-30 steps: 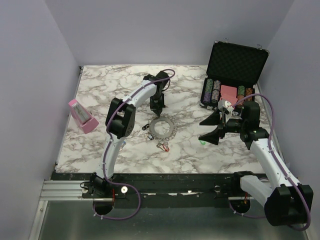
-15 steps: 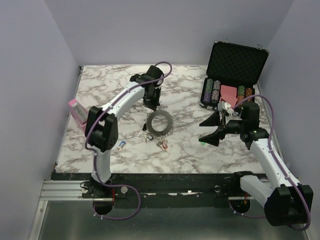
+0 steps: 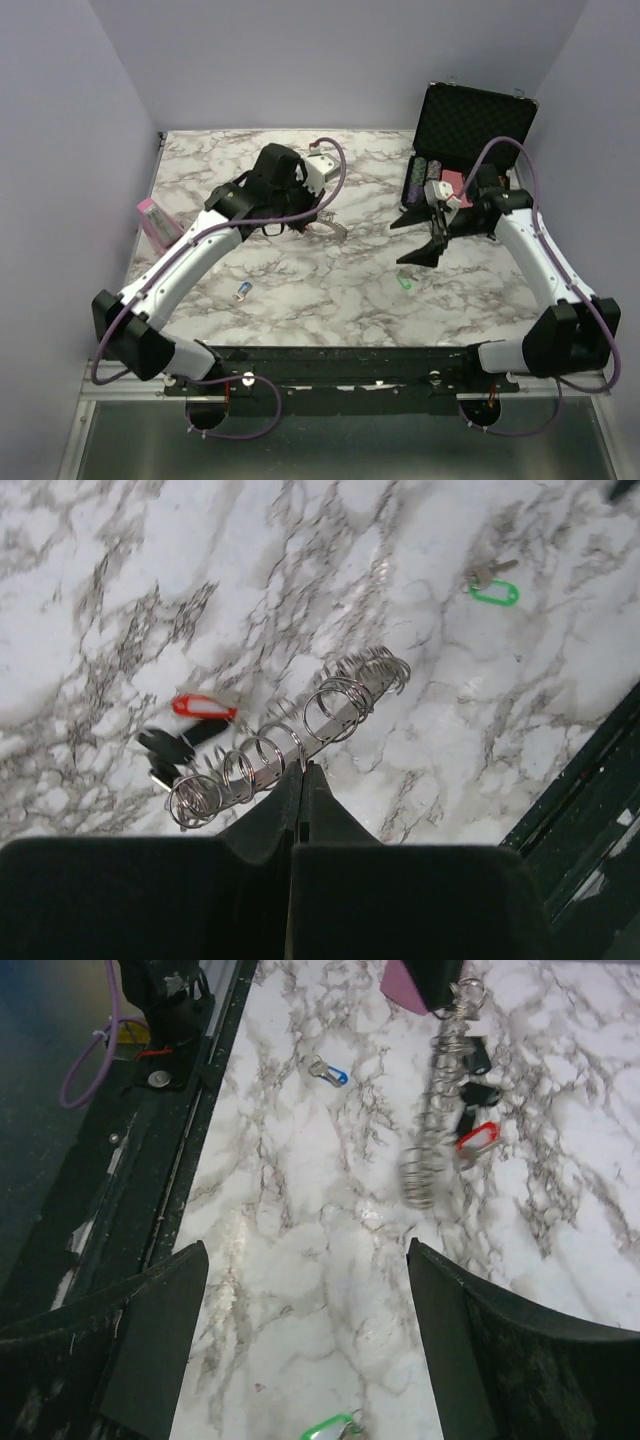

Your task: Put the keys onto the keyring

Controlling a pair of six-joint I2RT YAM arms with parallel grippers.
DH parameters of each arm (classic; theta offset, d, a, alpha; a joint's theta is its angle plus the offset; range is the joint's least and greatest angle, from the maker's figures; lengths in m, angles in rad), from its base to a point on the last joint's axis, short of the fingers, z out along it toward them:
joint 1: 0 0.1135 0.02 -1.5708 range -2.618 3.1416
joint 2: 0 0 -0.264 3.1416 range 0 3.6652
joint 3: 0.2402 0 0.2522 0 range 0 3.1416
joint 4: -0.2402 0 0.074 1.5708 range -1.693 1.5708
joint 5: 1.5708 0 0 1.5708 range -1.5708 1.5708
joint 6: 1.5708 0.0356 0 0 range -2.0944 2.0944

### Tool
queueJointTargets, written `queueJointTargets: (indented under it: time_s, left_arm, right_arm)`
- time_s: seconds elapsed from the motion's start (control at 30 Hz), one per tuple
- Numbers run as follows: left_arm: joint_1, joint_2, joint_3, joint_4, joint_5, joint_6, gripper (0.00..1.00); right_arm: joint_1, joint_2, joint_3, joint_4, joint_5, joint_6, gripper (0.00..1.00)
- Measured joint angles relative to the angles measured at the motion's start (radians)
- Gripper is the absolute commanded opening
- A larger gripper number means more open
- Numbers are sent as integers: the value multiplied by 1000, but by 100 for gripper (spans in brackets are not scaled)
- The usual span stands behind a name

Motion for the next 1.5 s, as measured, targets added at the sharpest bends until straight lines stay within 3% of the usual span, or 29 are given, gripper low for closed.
queueJointTargets:
  time_s: [0.1,0.23,0.5,0.7,0.8,1.07,1.27,1.5]
  left_arm:
    - [-40,-113,-48,33,54,105,0]
    - [-77,-203,-79,66,109,222,0]
    - [-126,-330,-193,187,207,324,0]
    - [-155,-347,-265,260,219,328,0]
    - [-185,-344,-287,260,217,332,0]
    - [-210,-350,-382,345,229,287,0]
    - [-210,-386,-482,444,243,205,0]
    - [-210,-438,-531,533,256,137,0]
  right_arm:
    - [50,132,182,-149,1,-140,88]
    - [116,215,315,-244,4,-193,85]
    - [268,229,447,-294,3,-62,83]
    - [304,153,377,-84,35,253,77]
    - [349,89,290,61,63,407,68]
    - [438,53,135,344,103,674,55]
    - [441,23,59,401,131,733,54]
    - [473,-37,21,341,116,653,56]
